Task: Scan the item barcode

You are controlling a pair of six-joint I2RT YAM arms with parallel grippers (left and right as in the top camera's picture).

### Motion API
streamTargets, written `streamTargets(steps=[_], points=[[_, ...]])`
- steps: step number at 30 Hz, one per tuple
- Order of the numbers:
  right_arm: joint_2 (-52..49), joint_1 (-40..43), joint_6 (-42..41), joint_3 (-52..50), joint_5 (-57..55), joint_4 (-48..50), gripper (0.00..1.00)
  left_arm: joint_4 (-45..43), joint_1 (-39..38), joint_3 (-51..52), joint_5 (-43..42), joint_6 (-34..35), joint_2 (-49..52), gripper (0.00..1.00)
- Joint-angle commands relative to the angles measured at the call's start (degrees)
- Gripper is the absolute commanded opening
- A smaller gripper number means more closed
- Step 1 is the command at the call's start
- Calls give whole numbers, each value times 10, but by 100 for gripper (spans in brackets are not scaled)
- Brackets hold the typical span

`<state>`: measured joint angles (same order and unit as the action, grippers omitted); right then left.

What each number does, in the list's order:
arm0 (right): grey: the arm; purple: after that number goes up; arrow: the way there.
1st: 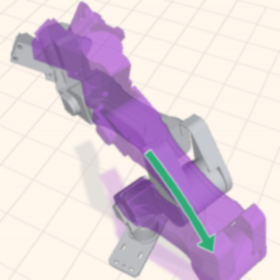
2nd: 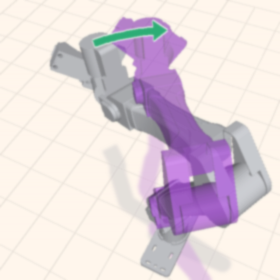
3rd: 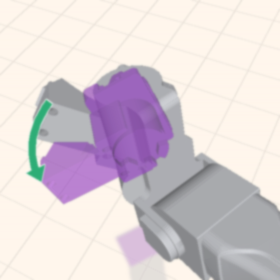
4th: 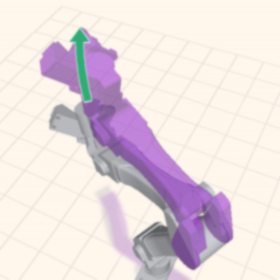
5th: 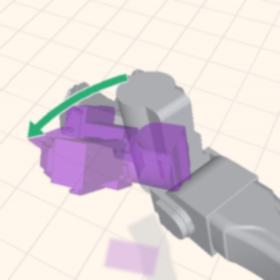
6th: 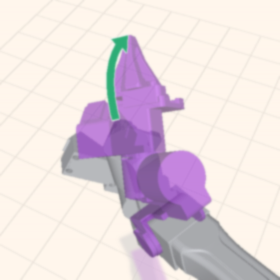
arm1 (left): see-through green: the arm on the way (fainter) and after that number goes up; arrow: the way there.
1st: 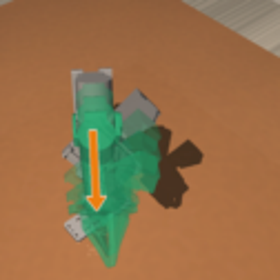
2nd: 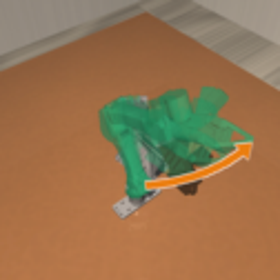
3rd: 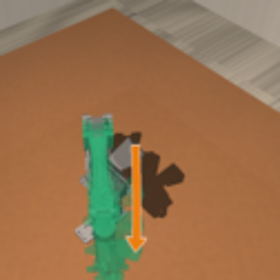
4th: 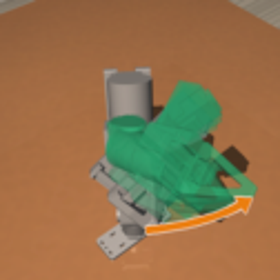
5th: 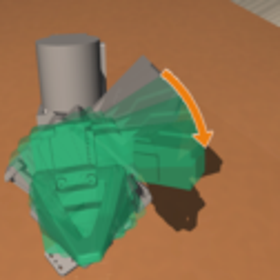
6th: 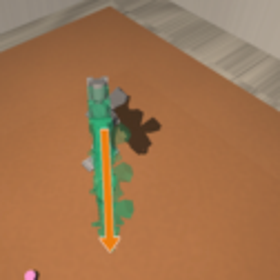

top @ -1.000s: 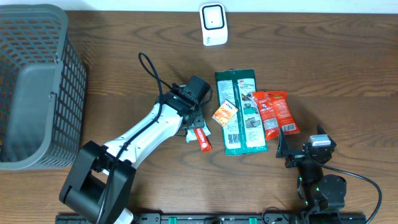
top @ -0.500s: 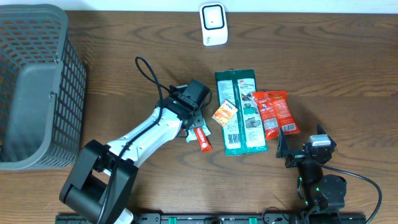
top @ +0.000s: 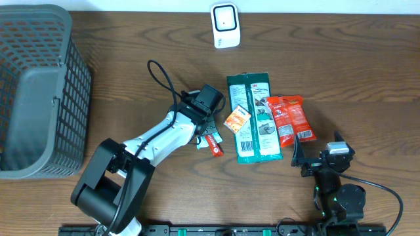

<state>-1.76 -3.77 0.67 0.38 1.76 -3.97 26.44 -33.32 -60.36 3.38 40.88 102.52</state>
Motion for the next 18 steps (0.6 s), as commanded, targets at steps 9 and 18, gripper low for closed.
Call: streamTargets(steps=[9,18], points=[[3,4,7,-1,2,-2,99,9,0,1,7,1,-31,22],[3,4,7,-1,2,-2,99,7,2,-3,-6,0,-31,47]])
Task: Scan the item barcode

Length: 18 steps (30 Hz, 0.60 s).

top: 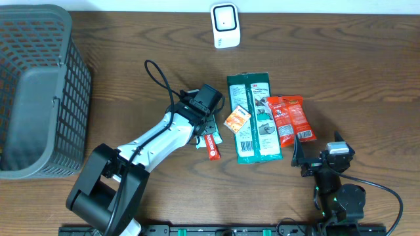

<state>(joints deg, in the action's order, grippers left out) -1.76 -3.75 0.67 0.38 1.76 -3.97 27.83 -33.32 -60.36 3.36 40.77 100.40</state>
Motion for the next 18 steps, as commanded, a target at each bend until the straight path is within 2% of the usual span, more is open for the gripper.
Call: streamTargets(steps=[1,3,8,18], points=[[3,3,7,-1,2,-2,99,-5,5,-11,-16,-12,-10,48],[3,3,7,-1,2,-2,99,10,10,-31,-21,-30,-14,51],[3,3,7,-1,2,-2,99,36,8,-54,-55,-25,-37,52],[3,3,7,-1,2,-2,99,38,-12,-29,-40,-10,22,52]])
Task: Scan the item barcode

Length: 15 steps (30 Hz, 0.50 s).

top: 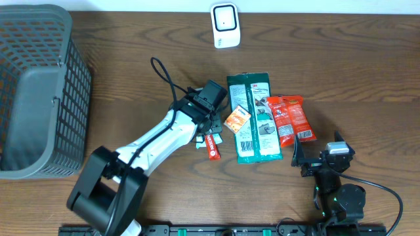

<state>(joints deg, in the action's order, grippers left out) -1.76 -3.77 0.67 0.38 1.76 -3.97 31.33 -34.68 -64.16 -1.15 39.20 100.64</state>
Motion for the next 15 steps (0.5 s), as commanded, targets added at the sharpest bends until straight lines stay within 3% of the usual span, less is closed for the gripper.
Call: streamTargets(steps=[1,12,15], points=[[3,4,7,-1,2,-2,99,3,2,9,5,5,20,52],[3,4,7,-1,2,-2,99,10,3,21,28,5,21,52],[3,3,7,-1,2,-2,99,10,2,21,29,6,21,44]])
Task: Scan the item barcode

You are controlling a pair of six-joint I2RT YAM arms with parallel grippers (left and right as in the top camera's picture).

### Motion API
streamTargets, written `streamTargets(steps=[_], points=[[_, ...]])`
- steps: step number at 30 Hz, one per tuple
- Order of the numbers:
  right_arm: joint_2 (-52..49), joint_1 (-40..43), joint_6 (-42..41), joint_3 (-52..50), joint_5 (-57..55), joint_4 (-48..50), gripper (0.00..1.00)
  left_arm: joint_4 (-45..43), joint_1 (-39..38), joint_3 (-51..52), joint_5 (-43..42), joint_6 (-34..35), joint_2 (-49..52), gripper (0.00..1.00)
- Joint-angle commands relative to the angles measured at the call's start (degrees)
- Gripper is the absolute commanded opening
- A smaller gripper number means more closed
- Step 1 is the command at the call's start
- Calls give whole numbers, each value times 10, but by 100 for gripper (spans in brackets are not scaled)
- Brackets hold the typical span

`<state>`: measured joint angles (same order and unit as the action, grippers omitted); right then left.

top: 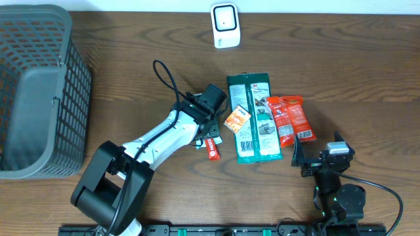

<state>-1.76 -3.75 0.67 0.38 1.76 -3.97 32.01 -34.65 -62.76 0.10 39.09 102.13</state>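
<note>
The white barcode scanner (224,25) stands at the table's far edge. In the middle lie two green packages (253,118), red snack packets (289,119), a small orange packet (237,119) and a small red item (211,148). My left gripper (211,123) hangs low over the spot between the red item and the orange packet. The wrist hides its fingers, so their state does not show. My right gripper (296,156) rests near the front edge, right of the packages, with nothing seen in it.
A large grey mesh basket (39,92) fills the left side of the table. A small teal scrap (200,144) lies beside the red item. The left arm's black cable (164,72) loops up behind the wrist.
The left wrist has shifted only slightly and its cable loop has changed shape. The items and the right arm lie as before.
At first my left gripper hung over the small red item, which lay slanted. A moment later the red item lay a little more upright and to the left. The wrist then edged toward the orange packet and stays there. The right arm never moved.
</note>
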Motion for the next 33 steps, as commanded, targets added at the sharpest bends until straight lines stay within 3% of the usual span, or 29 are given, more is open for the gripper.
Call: streamTargets(steps=[1,12,13,19,25,33], points=[[3,3,7,-1,2,-2,99,5,2,7,16,7,6,44],[3,3,7,-1,2,-2,99,2,2,10,22,7,7,42],[3,3,7,-1,2,-2,99,-1,2,12,22,7,7,38],[3,3,7,-1,2,-2,99,-19,2,37,28,7,7,37],[3,3,7,-1,2,-2,99,-25,2,37,27,6,5,23],[3,3,7,-1,2,-2,99,-25,2,37,28,-5,-15,23]])
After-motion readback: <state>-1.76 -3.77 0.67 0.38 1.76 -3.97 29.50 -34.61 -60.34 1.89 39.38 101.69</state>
